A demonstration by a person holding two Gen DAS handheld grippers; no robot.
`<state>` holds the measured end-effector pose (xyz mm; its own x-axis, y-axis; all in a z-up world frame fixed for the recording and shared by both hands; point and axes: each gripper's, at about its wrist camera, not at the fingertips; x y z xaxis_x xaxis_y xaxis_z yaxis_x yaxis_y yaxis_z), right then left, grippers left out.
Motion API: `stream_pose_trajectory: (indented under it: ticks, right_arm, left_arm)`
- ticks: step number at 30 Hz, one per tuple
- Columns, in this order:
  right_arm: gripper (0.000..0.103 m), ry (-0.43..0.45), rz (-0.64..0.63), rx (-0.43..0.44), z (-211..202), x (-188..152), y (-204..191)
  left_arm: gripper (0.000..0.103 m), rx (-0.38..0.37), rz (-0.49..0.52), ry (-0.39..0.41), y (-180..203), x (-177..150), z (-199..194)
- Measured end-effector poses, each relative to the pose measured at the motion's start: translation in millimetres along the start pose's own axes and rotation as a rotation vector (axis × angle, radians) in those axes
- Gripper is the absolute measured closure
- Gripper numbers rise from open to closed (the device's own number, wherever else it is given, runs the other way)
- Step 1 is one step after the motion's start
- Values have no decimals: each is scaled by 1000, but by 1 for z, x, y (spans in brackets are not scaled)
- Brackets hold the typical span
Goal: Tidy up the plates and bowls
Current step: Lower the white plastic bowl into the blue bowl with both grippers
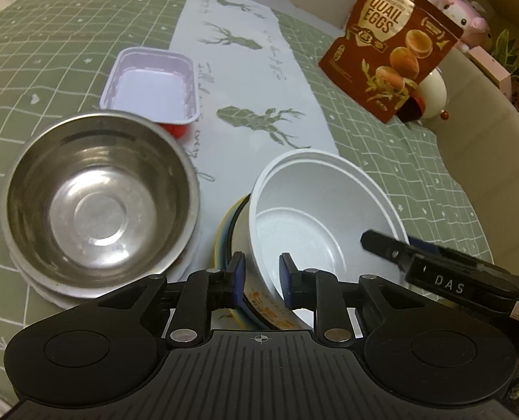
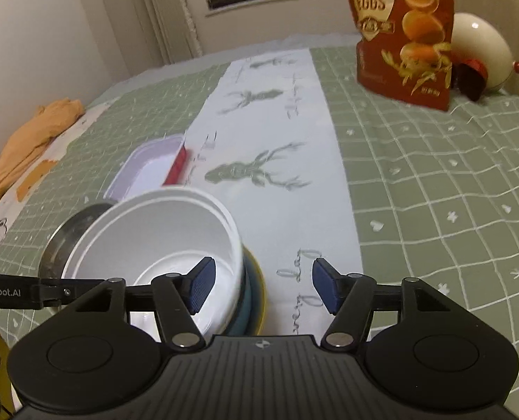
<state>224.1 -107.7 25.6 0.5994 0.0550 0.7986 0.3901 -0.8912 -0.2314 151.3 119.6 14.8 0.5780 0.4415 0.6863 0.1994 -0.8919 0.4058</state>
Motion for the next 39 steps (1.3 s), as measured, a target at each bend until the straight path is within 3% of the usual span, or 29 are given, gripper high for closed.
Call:
stream_pose_trajectory:
  ticks: [3,7,15,17,19,21,31,39]
  right_arm:
    - [41,-61,14,43,6,-3,2]
    - [41,-80,22,52,8,-10,3]
    - [41,-111,53,55,12,-18,9]
    - [41,-116,60,58,12,-19,10]
    - [41,-121,70,62,13,-20,12]
    - [40,-123,83,68,13,-19,14]
    - [40,-109,107,99,6,-11,11]
    - [40,-89,141,118,4,-5,10]
  left_arm:
    - [80,-22,-56,-7,-10,1,-1]
    - [80,-44,-107,-6,-17,1,0]
    - [80,-68,-133,-15,-20,-2,-3]
    - [76,-67,-136,-14,-21,-2,-7]
    - [62,-38,-112,-10,-22,-1,-10]
    - [59,-18,-99,-16,-23,-1,-10]
    - [63,-28,-191,-47,-40,-2,-4]
    - [63,-7,-144,-60,-33,0,9]
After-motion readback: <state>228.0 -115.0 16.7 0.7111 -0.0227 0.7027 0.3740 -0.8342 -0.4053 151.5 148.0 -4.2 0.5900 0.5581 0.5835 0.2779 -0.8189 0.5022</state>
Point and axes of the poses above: each gripper's, at about its wrist camera, not at the fingertips, and z roughly the way its jaws point, y to its right, x to its top, and after that the axes turned 15 degrees about y, right-handed
